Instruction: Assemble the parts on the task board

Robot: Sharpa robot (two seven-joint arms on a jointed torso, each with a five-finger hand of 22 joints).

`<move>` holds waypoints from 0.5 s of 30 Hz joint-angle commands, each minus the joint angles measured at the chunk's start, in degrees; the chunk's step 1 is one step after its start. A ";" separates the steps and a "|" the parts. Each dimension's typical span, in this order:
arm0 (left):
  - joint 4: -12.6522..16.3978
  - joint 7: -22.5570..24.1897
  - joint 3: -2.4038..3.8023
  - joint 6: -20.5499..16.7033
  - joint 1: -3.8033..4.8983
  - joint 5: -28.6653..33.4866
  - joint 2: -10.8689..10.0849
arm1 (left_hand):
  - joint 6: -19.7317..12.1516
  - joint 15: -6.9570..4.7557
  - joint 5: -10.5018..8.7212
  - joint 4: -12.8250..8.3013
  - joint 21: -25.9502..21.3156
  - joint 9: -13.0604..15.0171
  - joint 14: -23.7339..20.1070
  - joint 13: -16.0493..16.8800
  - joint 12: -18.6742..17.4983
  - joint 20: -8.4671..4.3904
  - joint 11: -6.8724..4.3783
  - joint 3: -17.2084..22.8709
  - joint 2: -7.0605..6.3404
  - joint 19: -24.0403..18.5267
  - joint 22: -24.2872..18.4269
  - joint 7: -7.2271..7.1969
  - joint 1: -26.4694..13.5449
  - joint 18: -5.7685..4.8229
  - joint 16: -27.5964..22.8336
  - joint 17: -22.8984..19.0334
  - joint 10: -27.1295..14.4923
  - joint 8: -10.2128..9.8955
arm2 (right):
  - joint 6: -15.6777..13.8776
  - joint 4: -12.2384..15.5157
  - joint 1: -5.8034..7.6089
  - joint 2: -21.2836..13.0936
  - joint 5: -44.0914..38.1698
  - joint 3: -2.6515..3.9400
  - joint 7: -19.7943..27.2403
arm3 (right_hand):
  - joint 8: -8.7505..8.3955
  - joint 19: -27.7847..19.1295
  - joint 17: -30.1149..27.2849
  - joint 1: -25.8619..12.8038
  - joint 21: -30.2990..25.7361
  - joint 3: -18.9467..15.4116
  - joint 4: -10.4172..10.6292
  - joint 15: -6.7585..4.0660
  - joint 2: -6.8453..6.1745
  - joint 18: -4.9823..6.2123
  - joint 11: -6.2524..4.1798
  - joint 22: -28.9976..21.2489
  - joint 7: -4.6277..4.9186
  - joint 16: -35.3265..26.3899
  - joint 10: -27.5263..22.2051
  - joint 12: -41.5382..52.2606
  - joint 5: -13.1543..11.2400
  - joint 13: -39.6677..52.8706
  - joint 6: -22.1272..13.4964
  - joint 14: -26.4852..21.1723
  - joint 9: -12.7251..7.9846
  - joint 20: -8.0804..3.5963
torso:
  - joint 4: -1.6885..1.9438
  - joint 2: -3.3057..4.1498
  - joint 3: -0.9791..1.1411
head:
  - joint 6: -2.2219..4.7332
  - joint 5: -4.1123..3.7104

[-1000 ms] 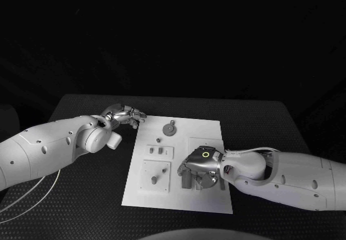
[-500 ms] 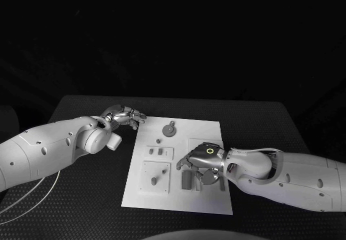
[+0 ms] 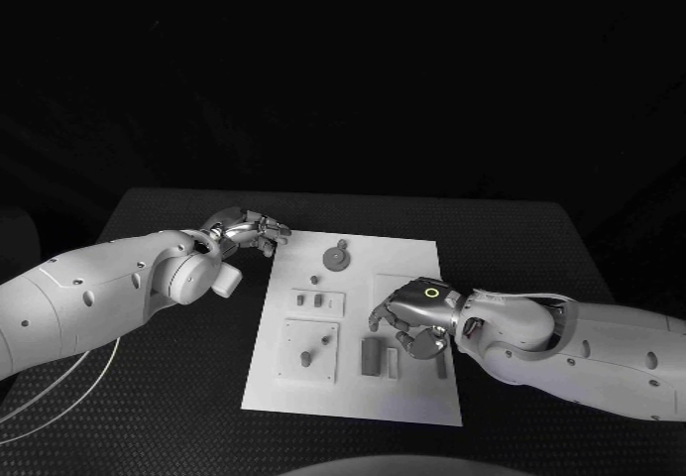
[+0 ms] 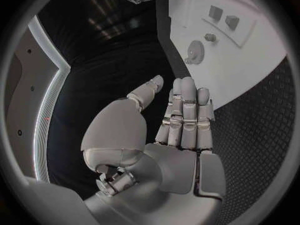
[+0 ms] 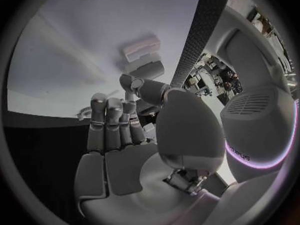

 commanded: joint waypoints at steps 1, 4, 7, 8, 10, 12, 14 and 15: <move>0.11 0.33 0.03 0.81 0.04 0.26 0.03 | -0.43 0.14 -0.24 0.27 -0.23 -0.10 0.23 0.07 -0.33 -2.35 0.00 0.17 -0.16 0.54 0.07 0.12 -0.16 -0.61 -0.34 0.08 -0.48 0.20 | 1.34 -0.14 -0.02 -0.04 1.38 -0.02 -0.35 | 0.35 0.58 -0.07 -0.60 0.25 0.38 0.02 0.36 -0.14 1.11 0.53 -0.07 1.45 0.22 0.04 0.21 0.34 -0.08 2.00 0.22 -0.03 0.01 | -0.04 -0.01 -0.02 | -0.07 -0.10; 0.12 0.33 0.03 0.79 0.04 0.26 0.03 | -0.43 0.14 -0.24 0.27 -0.23 -0.10 0.23 0.07 -0.33 -2.35 0.00 0.17 -0.16 0.54 0.08 0.12 -0.15 -0.61 -0.34 0.09 -0.48 0.20 | 1.67 -0.15 -0.03 0.19 1.40 -0.02 -0.27 | 0.45 0.56 -0.12 -0.66 0.26 0.45 0.06 0.42 -0.12 1.11 0.58 -0.09 1.50 0.24 0.01 0.23 0.40 -0.12 2.35 0.21 -0.09 0.03 | -0.01 0.00 -0.01 | -0.10 -0.12; 0.11 0.33 0.03 0.80 0.04 0.26 0.06 | -0.44 0.14 -0.25 0.27 -0.23 -0.10 0.23 0.07 -0.33 -2.35 0.00 0.16 -0.16 0.54 0.08 0.12 -0.15 -0.61 -0.34 0.09 -0.48 0.21 | 2.13 -0.28 -0.03 0.39 1.41 -0.03 -0.20 | 0.52 0.55 -0.16 -0.73 0.27 0.50 0.12 0.46 -0.10 1.11 0.60 -0.10 1.50 0.25 -0.01 0.25 0.41 -0.16 2.59 0.19 -0.13 0.05 | -0.01 -0.01 0.01 | -0.11 -0.10; 0.12 0.34 0.03 0.81 0.04 0.26 0.06 | -0.44 0.14 -0.25 0.27 -0.24 -0.10 0.23 0.07 -0.33 -2.35 0.00 0.16 -0.16 0.54 0.08 0.12 -0.15 -0.61 -0.34 0.09 -0.48 0.21 | 2.26 -0.34 -0.04 0.45 1.47 -0.03 -0.14 | 0.54 0.54 -0.17 -0.74 0.27 0.51 0.13 0.47 -0.09 1.11 0.60 -0.10 1.50 0.25 -0.02 0.26 0.41 -0.17 2.65 0.18 -0.14 0.06 | -0.01 -0.01 0.01 | -0.13 -0.09; 0.12 0.33 0.03 0.84 0.04 0.26 0.04 | -0.44 0.14 -0.25 0.27 -0.24 -0.10 0.23 0.08 -0.33 -2.34 0.00 0.16 -0.15 0.55 0.09 0.12 -0.15 -0.62 -0.35 0.10 -0.48 0.21 | 2.52 -0.37 -0.07 0.56 1.57 -0.03 -0.02 | 0.59 0.51 -0.19 -0.82 0.26 0.54 0.19 0.49 -0.07 1.11 0.60 -0.11 1.48 0.26 -0.05 0.27 0.42 -0.19 2.83 0.16 -0.18 0.08 | 0.02 0.00 -0.01 | -0.17 -0.14; 0.08 0.33 0.03 0.79 0.04 0.26 0.03 | -0.44 0.14 -0.25 0.28 -0.24 -0.10 0.23 0.08 -0.33 -2.34 0.00 0.16 -0.15 0.55 0.09 0.12 -0.15 -0.62 -0.35 0.10 -0.48 0.21 | 2.89 -0.40 -0.09 0.64 1.73 -0.03 0.24 | 0.66 0.49 -0.22 -0.85 0.27 0.58 0.24 0.50 -0.04 1.11 0.58 -0.12 1.45 0.27 -0.07 0.28 0.42 -0.22 3.06 0.14 -0.20 0.10 | 0.03 0.00 -0.02 | -0.22 -0.11; 0.09 0.32 0.02 0.77 0.04 0.26 -0.02 | -0.44 0.14 -0.25 0.28 -0.25 -0.10 0.23 0.08 -0.33 -2.34 0.00 0.16 -0.14 0.55 0.10 0.12 -0.15 -0.62 -0.35 0.11 -0.48 0.22 | 3.42 -0.19 -0.15 0.67 2.19 -0.03 0.54 | 0.73 0.46 -0.25 -0.93 0.27 0.59 0.28 0.51 -0.03 1.11 0.55 -0.13 1.40 0.29 -0.12 0.29 0.43 -0.25 3.29 0.10 -0.25 0.13 | 0.02 -0.01 -0.02 | -0.28 -0.07; 0.07 0.31 0.02 0.78 0.04 0.26 -0.02 | -0.44 0.14 -0.25 0.28 -0.25 -0.11 0.23 0.08 -0.33 -2.34 0.00 0.16 -0.14 0.55 0.10 0.12 -0.15 -0.62 -0.35 0.11 -0.48 0.22 | 3.56 -0.11 -0.16 0.72 2.19 -0.03 0.57 | 0.76 0.42 -0.27 -1.02 0.27 0.59 0.35 0.51 0.00 1.11 0.53 -0.13 1.37 0.29 -0.15 0.30 0.45 -0.26 3.41 0.07 -0.27 0.15 | 0.00 -0.01 -0.02 | -0.32 -0.04</move>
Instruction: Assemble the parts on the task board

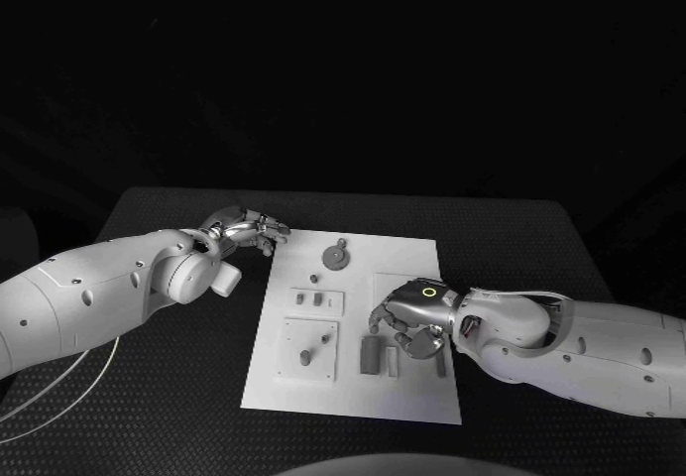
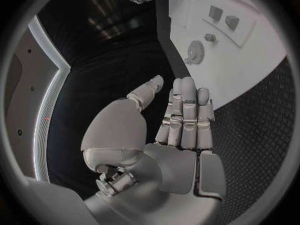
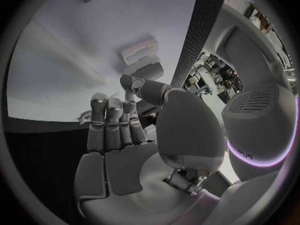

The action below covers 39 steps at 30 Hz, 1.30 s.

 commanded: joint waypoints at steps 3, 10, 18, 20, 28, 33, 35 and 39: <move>0.08 0.32 0.02 0.80 0.05 0.26 0.01 | -0.45 0.14 -0.25 0.28 -0.26 -0.06 0.24 0.09 -0.33 -2.34 0.01 0.16 -0.14 0.55 0.06 0.12 -0.15 -0.62 -0.35 0.06 -0.48 0.22 | 2.44 0.35 -0.14 0.18 0.76 -0.01 0.75 | 0.42 0.14 -0.11 -0.68 0.26 0.39 0.20 0.30 0.04 0.38 0.27 -0.09 1.26 0.30 -0.26 0.31 0.19 -0.14 2.30 -0.23 -0.13 -0.01 | -0.01 -0.01 -0.03 | -0.15 0.08; 0.07 0.32 0.02 0.75 0.05 0.26 0.00 | -0.45 0.14 -0.25 0.30 -0.27 -0.06 0.24 0.09 -0.33 -2.34 0.01 0.15 -0.14 0.56 0.07 0.12 -0.16 -0.62 -0.36 0.08 -0.49 0.23 | 3.26 0.23 -0.66 0.83 0.94 -0.01 1.06 | 0.51 0.03 -0.16 -0.87 0.26 0.35 0.32 0.27 0.15 0.38 0.13 -0.10 1.09 0.32 -0.37 0.34 0.29 -0.19 2.67 -0.35 -0.23 0.05 | 0.03 -0.01 -0.01 | -0.20 0.07; 0.07 0.30 0.02 0.84 0.05 0.25 0.05 | -0.47 0.14 -0.25 0.30 -0.28 -0.07 0.24 0.09 -0.34 -2.33 0.01 0.15 -0.14 0.57 0.09 0.13 -0.15 -0.62 -0.37 0.09 -0.51 0.23 | 2.10 0.06 -0.99 1.74 0.71 -0.01 0.63 | 0.18 -0.11 -0.24 -0.84 0.26 0.46 0.40 0.19 0.24 0.38 -0.02 -0.12 0.93 0.40 -0.52 0.41 0.34 -0.27 2.41 -0.52 -0.60 0.10 | 0.03 0.00 0.03 | -0.25 0.07; 0.06 0.24 0.02 0.86 0.05 0.25 0.04 | -0.47 0.15 -0.24 0.30 -0.29 -0.07 0.25 0.09 -0.33 -2.33 0.01 0.15 -0.14 0.57 0.10 0.13 -0.14 -0.62 -0.37 0.10 -0.51 0.23 | 2.58 -0.41 -0.99 1.74 -0.17 -0.01 -0.63 | -0.11 -0.15 -0.29 -0.81 0.27 0.52 0.43 0.14 0.24 0.38 -0.07 -0.15 0.86 0.43 -0.60 0.44 0.30 -0.31 2.04 -0.60 -0.85 0.12 | 0.04 -0.02 0.02 | -0.18 0.00; 0.10 0.20 0.02 0.84 0.05 0.25 0.06 | -0.48 0.15 -0.25 0.31 -0.30 -0.08 0.25 0.10 -0.34 -2.33 0.02 0.14 -0.14 0.58 0.11 0.13 -0.15 -0.62 -0.38 0.11 -0.52 0.24 | 3.72 -1.34 -0.99 1.83 -1.51 -0.01 -2.19 | -0.61 -0.39 -0.49 -0.75 0.12 0.73 0.42 0.10 0.16 0.38 -0.07 -0.26 0.88 0.32 -0.88 0.35 0.29 -0.48 1.33 -0.87 -1.31 0.19 | 0.03 -0.02 -0.05 | -0.21 0.01; 0.10 0.15 0.02 0.80 0.05 0.25 -0.01 | -0.49 0.15 -0.25 0.31 -0.31 -0.08 0.25 0.10 -0.34 -2.33 0.02 0.14 -0.15 0.58 0.12 0.13 -0.15 -0.62 -0.39 0.12 -0.53 0.24 | 3.47 -1.36 -0.99 1.79 -1.68 -0.01 -2.56 | -1.09 -0.70 -0.74 -0.78 -0.12 0.80 0.33 0.14 0.04 0.38 0.00 -0.40 0.98 0.12 -1.20 0.17 0.35 -0.70 0.52 -1.16 -1.70 0.32 | 0.04 -0.01 0.00 | -0.18 -0.02; 0.10 0.13 0.02 0.83 0.05 0.25 -0.03 | -0.49 0.15 -0.25 0.31 -0.31 -0.09 0.25 0.10 -0.34 -2.33 0.02 0.14 -0.15 0.58 0.12 0.13 -0.15 -0.62 -0.39 0.12 -0.53 0.24 | 3.21 -1.33 -0.99 1.78 -1.85 -0.01 -2.58 | -1.39 -0.80 -0.86 -0.81 -0.18 0.81 0.24 0.17 -0.03 0.38 0.10 -0.46 1.09 0.07 -1.30 0.13 0.39 -0.79 -0.01 -1.25 -1.91 0.38 | 0.03 -0.01 0.00 | -0.26 -0.03; 0.11 0.12 0.02 0.89 0.05 0.25 -0.03 | -0.50 0.15 -0.25 0.31 -0.32 -0.09 0.25 0.10 -0.34 -2.33 0.02 0.14 -0.15 0.59 0.13 0.14 -0.14 -0.62 -0.39 0.13 -0.54 0.24 | 0.43 -1.27 -0.99 1.82 -1.95 -0.01 -2.78 | -1.82 -0.86 -0.99 -0.74 -0.24 0.87 0.04 0.24 -0.11 0.38 0.25 -0.52 1.28 0.06 -1.36 0.14 0.42 -0.90 -0.84 -1.30 -2.20 0.44 | 0.02 0.02 0.02 | -0.24 -0.06</move>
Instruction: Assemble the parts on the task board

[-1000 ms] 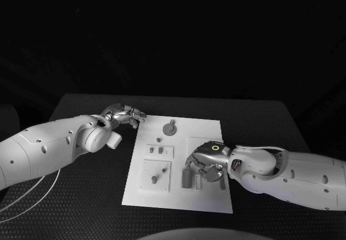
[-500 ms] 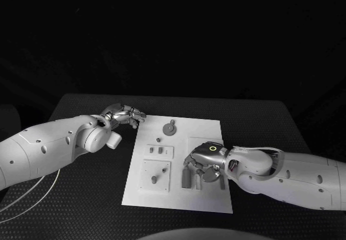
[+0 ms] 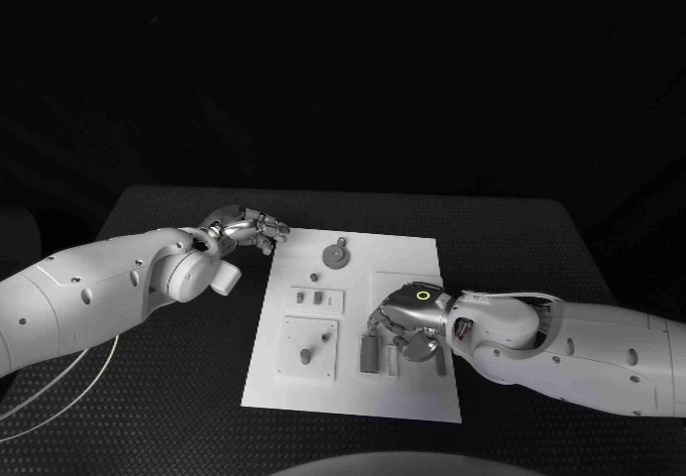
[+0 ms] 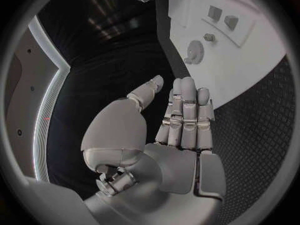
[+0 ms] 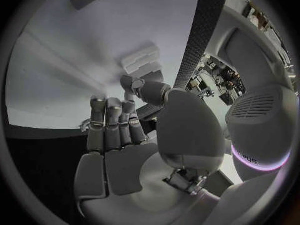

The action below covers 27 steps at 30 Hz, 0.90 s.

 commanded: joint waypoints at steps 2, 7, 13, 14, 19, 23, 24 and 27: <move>0.10 0.28 0.03 0.82 0.04 0.25 0.09 | -0.30 0.15 -0.25 0.31 -0.33 -0.10 0.25 0.07 -0.34 -2.44 0.02 0.14 -0.15 0.48 0.10 -0.06 -0.14 -0.63 -0.40 0.09 -0.55 0.25 | -3.35 0.13 -0.07 0.01 -1.27 -0.01 -0.84 | -1.08 -0.40 -0.25 -0.07 -0.24 0.49 -0.42 0.00 -0.17 0.88 0.17 -0.18 0.08 -0.13 -0.21 -0.04 0.23 -0.23 -2.02 -0.34 -0.55 0.07 | -0.04 0.04 0.01 | 0.02 -0.01; 0.10 0.27 0.03 0.86 0.04 0.25 0.07 | -0.31 0.15 -0.25 0.31 -0.34 -0.11 0.25 0.07 -0.34 -2.44 0.02 0.14 -0.15 0.48 0.11 -0.06 -0.13 -0.63 -0.40 0.10 -0.55 0.25 | -6.39 0.19 -0.07 -0.26 -1.82 -0.01 -1.83 | -1.81 -0.23 -0.45 0.10 -0.22 1.12 -0.55 -0.03 -0.29 0.88 0.25 -0.31 0.23 -0.03 -0.07 0.07 0.65 -0.42 -3.76 -0.21 -0.98 0.07 | -0.01 0.01 0.01 | 0.05 -0.02; 0.02 0.39 0.03 0.78 0.04 0.24 0.12 | -0.32 0.15 -0.26 0.31 -0.35 -0.11 0.25 0.07 -0.34 -2.44 0.02 0.14 -0.15 0.49 0.12 -0.06 -0.12 -0.62 -0.41 0.11 -0.56 0.25 | -9.34 0.44 -0.07 -1.04 -1.53 -0.01 -1.99 | -1.64 -0.11 -0.54 0.10 -0.17 1.40 -0.67 0.02 -0.33 0.88 0.42 -0.36 0.46 0.02 0.04 0.14 0.40 -0.49 -3.63 -0.09 -0.95 0.02 | -0.01 0.00 0.01 | 0.14 -0.21; 0.00 0.41 0.03 0.78 0.04 0.24 0.14 | -0.32 0.15 -0.26 0.31 -0.35 -0.11 0.25 0.07 -0.34 -2.44 0.03 0.14 -0.15 0.49 0.12 -0.06 -0.12 -0.62 -0.41 0.11 -0.56 0.25 | -10.29 0.51 -0.06 -1.32 -0.54 -0.01 -1.83 | -1.60 -0.08 -0.56 0.07 -0.16 1.42 -0.69 0.03 -0.34 0.88 0.44 -0.37 0.49 0.03 0.06 0.15 0.33 -0.50 -3.60 -0.06 -0.94 0.01 | -0.01 0.00 0.02 | 0.17 -0.24; -0.22 0.40 0.03 0.61 0.04 0.24 0.19 | -0.32 0.16 -0.26 0.31 -0.36 -0.11 0.25 0.08 -0.34 -2.44 0.03 0.13 -0.16 0.49 0.13 -0.06 -0.12 -0.62 -0.41 0.12 -0.56 0.26 | -14.52 0.28 0.70 -2.64 11.93 -0.01 -1.21 | -1.07 0.25 -0.86 -3.08 -0.09 -0.53 -0.70 0.33 -0.42 0.88 0.92 -0.57 1.06 -0.04 0.07 -0.02 -0.57 -0.90 -3.30 0.05 -0.73 -0.02 | -0.04 -0.03 -0.03 | 0.31 -0.35; -0.31 0.36 0.03 0.64 0.04 0.24 0.26 | -0.32 0.16 -0.26 0.31 -0.36 -0.12 0.25 0.08 -0.34 -2.43 0.03 0.13 -0.16 0.49 0.14 -0.06 -0.12 -0.62 -0.42 0.13 -0.56 0.26 | -11.55 -0.15 1.93 -4.20 24.42 -0.02 -1.38 | -0.39 0.66 -0.99 -7.26 0.18 -6.08 -0.55 0.73 -0.37 0.88 1.42 -0.70 1.61 0.14 0.13 0.16 -0.79 -1.09 -2.95 0.18 -0.29 -0.34 | -0.06 -0.02 -0.04 | 0.53 -0.65; -0.29 0.36 0.03 0.70 0.04 0.24 0.27 | -0.32 0.16 -0.26 0.31 -0.36 -0.12 0.25 0.08 -0.34 -2.43 0.03 0.13 -0.16 0.50 0.14 -0.06 -0.12 -0.63 -0.42 0.13 -0.56 0.26 | -9.40 -0.23 2.29 -4.66 26.53 -0.03 -1.81 | -0.18 0.73 -1.04 -7.88 0.16 -7.41 -0.54 0.91 -0.29 0.88 1.50 -0.80 1.79 0.18 0.10 0.24 -0.81 -1.13 -2.79 0.20 -0.17 -0.48 | -0.07 -0.02 -0.04 | 0.59 -0.68; -0.27 0.27 0.03 0.64 0.04 0.24 0.24 | -0.32 0.16 -0.26 0.32 -0.37 -0.12 0.25 0.08 -0.33 -2.43 0.03 0.12 -0.16 0.50 0.14 -0.06 -0.13 -0.63 -0.42 0.13 -0.55 0.27 | -4.69 0.02 3.11 -5.89 33.71 -0.03 -3.13 | 0.95 1.53 -1.17 -11.64 0.40 -10.72 1.78 1.23 -0.06 0.87 1.93 -1.03 2.11 0.34 0.28 0.39 -0.78 -1.26 -1.11 0.60 0.45 -0.53 | -0.08 -0.01 -0.03 | 0.67 -0.45</move>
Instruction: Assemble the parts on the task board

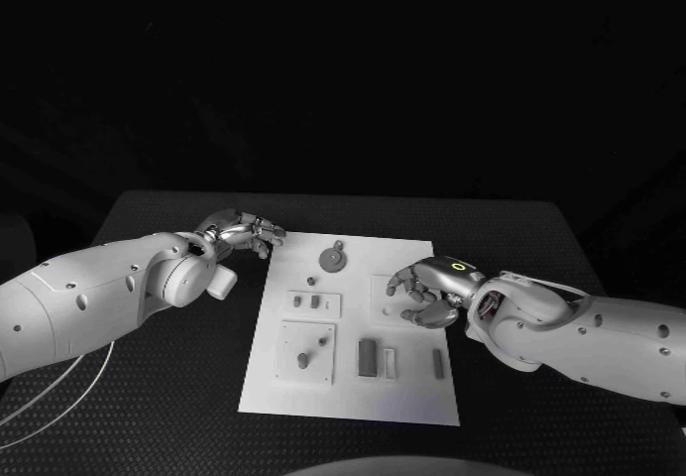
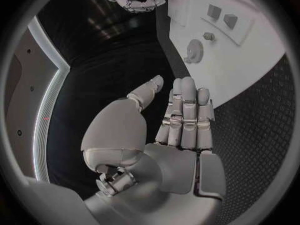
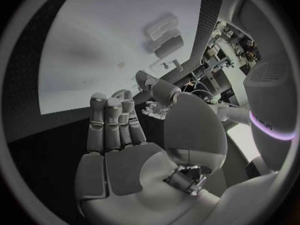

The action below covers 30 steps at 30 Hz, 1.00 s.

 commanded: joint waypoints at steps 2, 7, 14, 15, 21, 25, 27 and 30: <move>0.12 0.25 0.03 0.65 0.04 0.18 0.15 | -0.32 0.16 -0.26 0.33 -0.37 -0.07 0.26 0.10 -0.33 -2.43 0.03 0.12 -0.16 0.51 0.06 -0.06 -0.13 -0.63 -0.19 0.10 -0.55 0.27 | 9.31 0.46 0.44 -1.32 17.03 -0.04 -3.34 | 2.24 1.30 -0.38 -3.73 0.51 -3.24 2.81 0.07 0.23 0.69 -0.09 -0.37 0.12 0.17 0.26 0.19 -0.34 -0.39 4.30 0.47 1.35 -0.17 | -0.04 0.00 0.02 | 0.20 0.14; 0.18 0.27 0.03 0.65 0.04 0.11 0.11 | -0.31 0.16 -0.29 0.37 -0.36 -0.07 0.26 0.11 -0.32 -2.42 0.03 0.08 -0.18 0.53 0.09 -0.05 -0.20 -0.63 -0.20 0.11 -0.54 0.29 | 15.03 1.11 0.44 -2.97 19.19 -0.05 -9.20 | 4.42 2.37 -1.21 -6.93 0.09 -7.81 5.92 -1.40 0.78 0.71 -1.50 -1.30 -1.32 -0.34 1.51 -0.01 -0.43 -1.21 5.99 1.64 3.92 -1.12 | -0.02 0.01 -0.01 | 0.34 -0.06; 0.15 0.22 0.02 0.72 -0.02 0.07 0.08 | -0.30 0.16 -0.30 0.42 -0.34 -0.08 0.26 0.12 -0.31 -2.42 0.03 0.05 -0.17 0.56 0.13 -0.06 -0.26 -0.64 -0.21 0.13 -0.53 0.30 | 21.50 1.37 0.40 -4.99 29.86 -0.07 -18.56 | 7.08 4.59 -1.41 -10.74 0.89 -10.99 10.10 -3.22 1.46 0.71 -3.31 -1.75 -3.13 0.37 3.78 0.68 -0.32 -1.44 8.32 4.12 7.62 -2.89 | -0.12 -0.07 0.05 | 0.47 -0.25; 0.10 0.23 0.02 0.84 -0.07 0.07 0.08 | -0.30 0.16 -0.30 0.42 -0.34 -0.08 0.27 0.12 -0.31 -2.42 0.03 0.05 -0.15 0.56 0.14 -0.06 -0.25 -0.63 -0.21 0.13 -0.53 0.31 | 22.38 1.72 0.40 -5.51 29.75 -0.07 -19.53 | 7.38 5.15 -1.41 -11.10 1.22 -11.00 10.48 -3.57 1.39 0.71 -3.65 -1.75 -3.44 0.56 4.39 0.85 -0.34 -1.46 8.71 4.71 8.15 -3.30 | -0.07 -0.09 0.06 | 0.40 -0.32; -0.10 0.14 -0.16 0.75 -0.10 0.07 0.08 | -0.32 0.16 -0.28 0.47 -0.33 -0.09 0.27 0.12 -0.31 -2.43 0.02 0.06 -0.05 0.59 0.18 -0.06 -0.27 -0.63 -0.22 0.16 -0.53 0.32 | 24.63 3.41 0.40 -7.72 27.65 -0.07 -20.51 | 7.66 7.00 -1.59 -12.57 2.23 -10.60 12.57 -4.61 1.31 0.71 -4.60 -1.87 -4.34 0.80 6.63 1.13 -0.30 -1.59 9.91 6.90 9.52 -4.69 | -0.08 -0.10 0.04 | 0.55 -0.63; 0.07 0.19 -0.78 0.93 -0.10 0.07 0.13 | -0.32 0.16 -0.29 0.50 -0.32 -0.10 0.27 0.12 -0.31 -2.43 0.03 0.03 -0.06 0.60 0.20 -0.05 -0.31 -0.63 -0.23 0.16 -0.53 0.32 | 25.35 4.05 0.40 -8.23 25.03 -0.07 -20.56 | 7.44 7.66 -1.68 -12.35 2.77 -10.01 13.07 -4.83 2.45 0.71 -4.98 -1.83 -4.73 0.91 8.05 1.20 -0.30 -1.60 11.01 8.04 9.51 -4.96 | -0.10 -0.08 0.02 | 0.62 -0.80; 0.18 0.23 -1.09 0.95 -0.10 0.07 0.07 | -0.32 0.16 -0.29 0.50 -0.32 -0.10 0.27 0.12 -0.31 -2.43 0.03 0.03 -0.06 0.60 0.21 -0.05 -0.32 -0.63 -0.23 0.17 -0.53 0.32 | 25.99 4.22 0.41 -8.31 23.70 -0.07 -21.11 | 7.35 7.89 -1.75 -12.43 3.00 -9.92 13.28 -4.91 3.08 0.71 -5.18 -1.83 -4.95 0.90 8.76 1.14 -0.30 -1.61 11.78 8.59 9.44 -4.95 | -0.07 -0.09 0.02 | 0.67 -0.86; 0.24 0.23 -1.15 0.98 -0.10 0.07 -0.02 | -0.33 0.16 -0.29 0.52 -0.32 -0.10 0.27 0.12 -0.31 -2.43 0.03 0.02 -0.06 0.60 0.22 -0.05 -0.34 -0.63 -0.23 0.17 -0.54 0.32 | 28.56 4.41 0.41 -8.26 21.51 -0.07 -22.92 | 7.05 8.13 -1.85 -12.77 3.22 -9.80 13.59 -4.96 3.61 0.71 -5.42 -1.89 -5.20 0.79 9.60 0.88 -0.31 -1.62 12.63 9.26 9.25 -4.85 | 0.03 -0.05 0.01 | 0.68 -0.97</move>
